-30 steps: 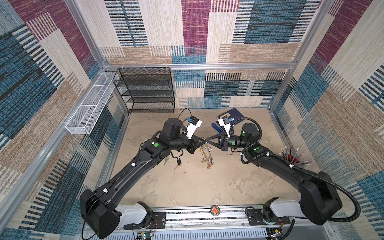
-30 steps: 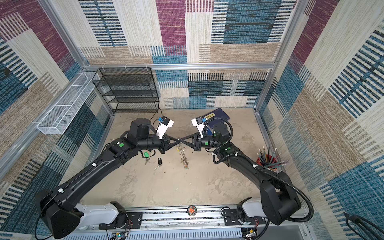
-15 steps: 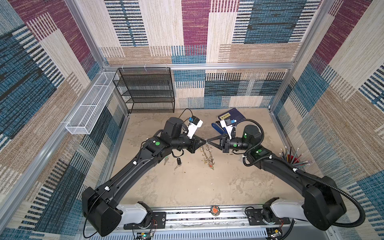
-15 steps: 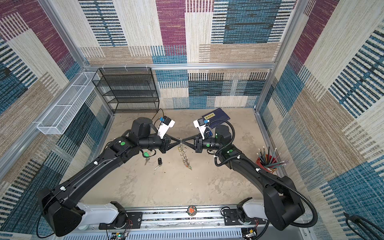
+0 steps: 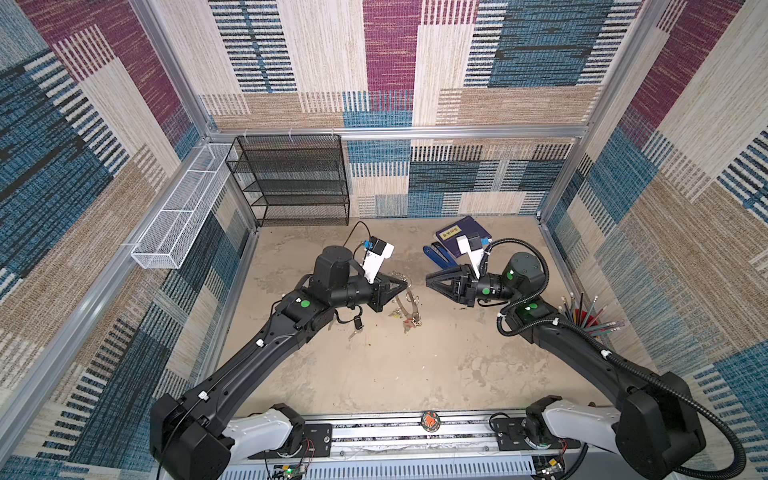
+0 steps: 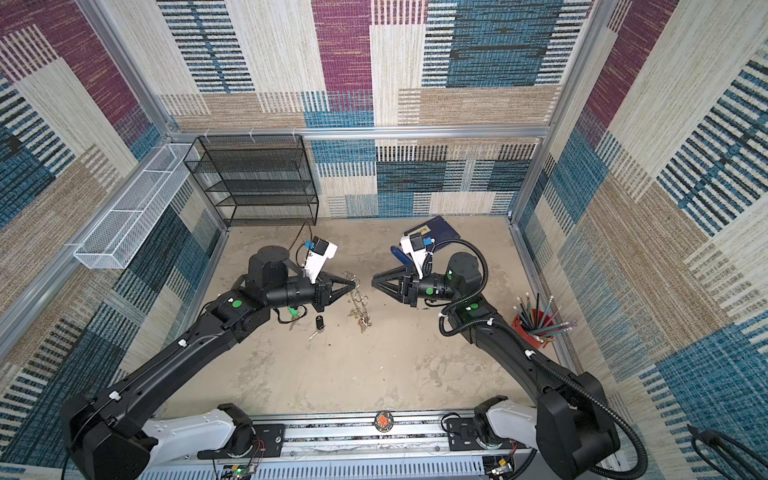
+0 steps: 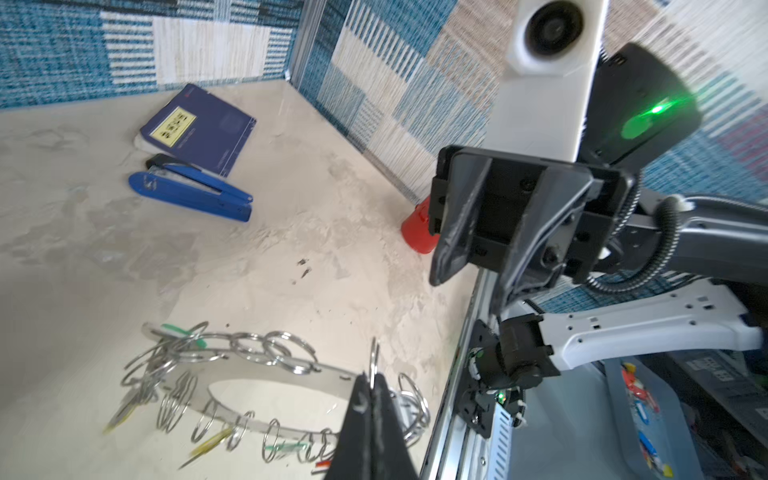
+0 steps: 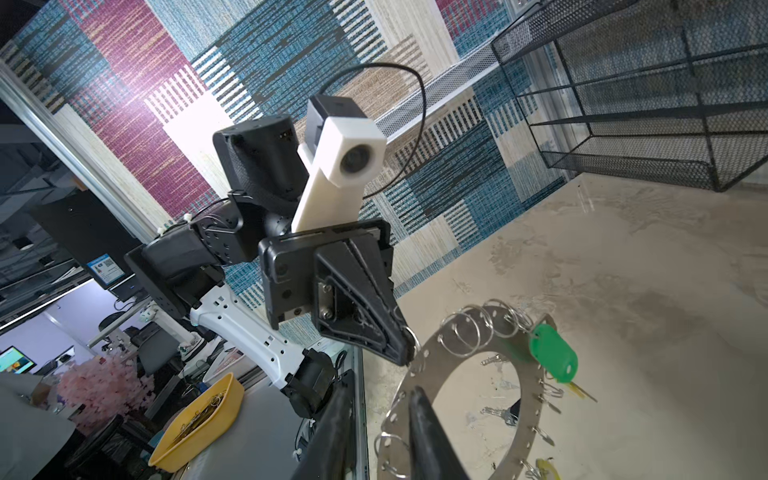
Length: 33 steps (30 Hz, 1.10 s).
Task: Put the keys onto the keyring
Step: 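Release the ring from the right gripper and draw it back while the left gripper holds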
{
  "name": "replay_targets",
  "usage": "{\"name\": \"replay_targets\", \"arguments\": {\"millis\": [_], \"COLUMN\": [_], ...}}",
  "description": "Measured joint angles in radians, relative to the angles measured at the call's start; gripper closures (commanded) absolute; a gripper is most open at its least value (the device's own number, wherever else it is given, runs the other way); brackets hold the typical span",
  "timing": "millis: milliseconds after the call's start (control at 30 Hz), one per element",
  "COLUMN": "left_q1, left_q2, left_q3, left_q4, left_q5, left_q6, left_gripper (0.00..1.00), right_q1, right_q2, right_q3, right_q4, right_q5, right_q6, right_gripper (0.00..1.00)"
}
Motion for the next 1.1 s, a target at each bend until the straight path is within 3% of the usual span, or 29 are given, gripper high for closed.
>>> {"name": "replay_targets", "arguments": {"millis": [267,600,833,1100], "left_q1": [0.001,0.001,0.001,0.001], "left_q2": [-0.01,0.004,0.058,0.098], "left_q3": [-0.129,-0.256,-0.301,-0.301], "left_q4": [0.343,0.724,0.902,0.968], "left_q5": [0.093,0.141,0.149,0.17], "left_q6": [-0.124,-0.214,-0.236,-0.24], "left_gripper": [1.0,1.0,1.0,1.0], "right_q1": [-0.011,-0.068,-0.06,-0.034], "right_q2": [-0.045,-0.052,-0.039,-0.01], "right_q3": [-0.011,-0.046,-0.034,-0.013], "right_q4": [0.006,0.134,0.134,0.116], "right_q5": [0.0,-0.065,-0.072,-0.085], "right_q6": [0.0,0.104,0.09,0.057], "right_gripper": [0.6,0.6,0.63,0.67]}}
